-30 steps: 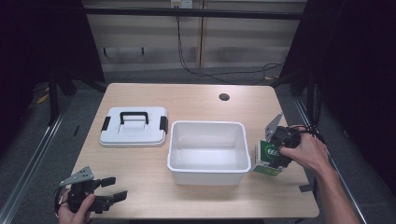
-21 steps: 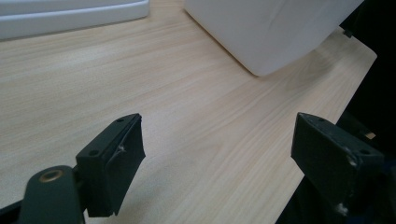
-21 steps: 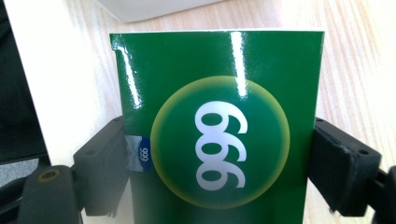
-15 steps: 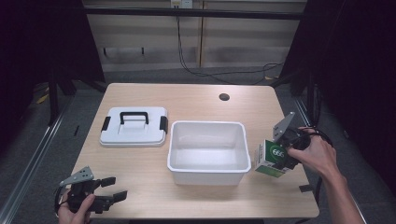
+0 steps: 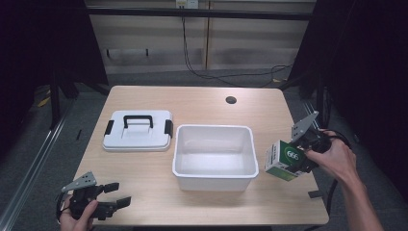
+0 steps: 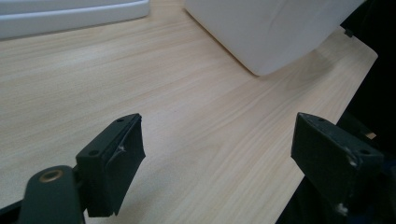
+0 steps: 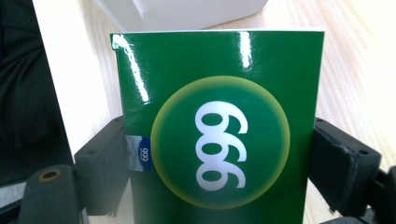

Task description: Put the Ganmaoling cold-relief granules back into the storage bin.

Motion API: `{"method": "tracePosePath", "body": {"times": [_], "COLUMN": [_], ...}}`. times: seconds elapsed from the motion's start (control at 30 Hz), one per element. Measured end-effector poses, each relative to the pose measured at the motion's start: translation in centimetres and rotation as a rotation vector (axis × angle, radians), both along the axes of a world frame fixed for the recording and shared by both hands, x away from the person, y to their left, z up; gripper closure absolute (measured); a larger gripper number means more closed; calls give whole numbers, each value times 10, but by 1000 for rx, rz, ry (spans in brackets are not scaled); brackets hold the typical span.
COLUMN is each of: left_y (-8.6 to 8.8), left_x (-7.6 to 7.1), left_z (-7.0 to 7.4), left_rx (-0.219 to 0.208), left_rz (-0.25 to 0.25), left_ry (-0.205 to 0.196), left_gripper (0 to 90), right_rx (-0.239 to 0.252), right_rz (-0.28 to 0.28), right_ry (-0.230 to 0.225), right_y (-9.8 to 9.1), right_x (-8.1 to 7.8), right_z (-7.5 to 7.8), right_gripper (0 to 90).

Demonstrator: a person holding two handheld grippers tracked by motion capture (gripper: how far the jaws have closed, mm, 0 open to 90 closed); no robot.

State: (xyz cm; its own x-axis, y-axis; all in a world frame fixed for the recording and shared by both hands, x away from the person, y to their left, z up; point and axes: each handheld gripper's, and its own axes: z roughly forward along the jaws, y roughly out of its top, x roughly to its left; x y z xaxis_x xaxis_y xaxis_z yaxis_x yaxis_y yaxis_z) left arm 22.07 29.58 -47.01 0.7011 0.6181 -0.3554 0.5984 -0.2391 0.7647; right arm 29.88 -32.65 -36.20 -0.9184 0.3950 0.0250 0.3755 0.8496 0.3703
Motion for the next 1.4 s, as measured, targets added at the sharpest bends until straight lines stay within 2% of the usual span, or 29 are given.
{"method": "tracePosePath", "body": {"times": [0.13,0.3,0.37,0.57,0.67,0.7,0.77,1.03,1.1,1.17,1.2,1.4], "left_y": [0,0,0,0,0,0,0,0,0,0,0,0], "left_x": [0,0,0,0,0,0,0,0,0,0,0,-1], "left_z": [0,0,0,0,0,0,0,0,0,0,0,0], "left_rx": [2,4,2,4,6,7,5,6,5,3,3,2], "left_rz": [1,0,0,1,0,2,1,1,2,6,8,6], "left_ry": [-1,-1,0,0,-1,-1,1,-1,-1,-2,-6,-3], "left_gripper": [171,171,171,171,171,171,171,171,171,171,171,171], "right_rx": [45,65,91,105,125,139,140,158,176,171,150,159], "right_rz": [2,2,-10,-15,-13,-10,-12,6,11,10,24,65], "right_ry": [-20,-34,-45,-64,-79,-97,-94,-133,-146,-136,-146,-178], "right_y": [-5,-8,-10,-10,-11,-11,-11,-8,-7,-5,0,16], "right_x": [-1,-3,-4,-7,-9,-9,-10,-10,-10,-10,-9,-8], "right_z": [5,12,17,23,28,32,34,50,54,56,59,70], "right_gripper": [162,162,162,162,162,162,162,162,162,162,162,162]}}
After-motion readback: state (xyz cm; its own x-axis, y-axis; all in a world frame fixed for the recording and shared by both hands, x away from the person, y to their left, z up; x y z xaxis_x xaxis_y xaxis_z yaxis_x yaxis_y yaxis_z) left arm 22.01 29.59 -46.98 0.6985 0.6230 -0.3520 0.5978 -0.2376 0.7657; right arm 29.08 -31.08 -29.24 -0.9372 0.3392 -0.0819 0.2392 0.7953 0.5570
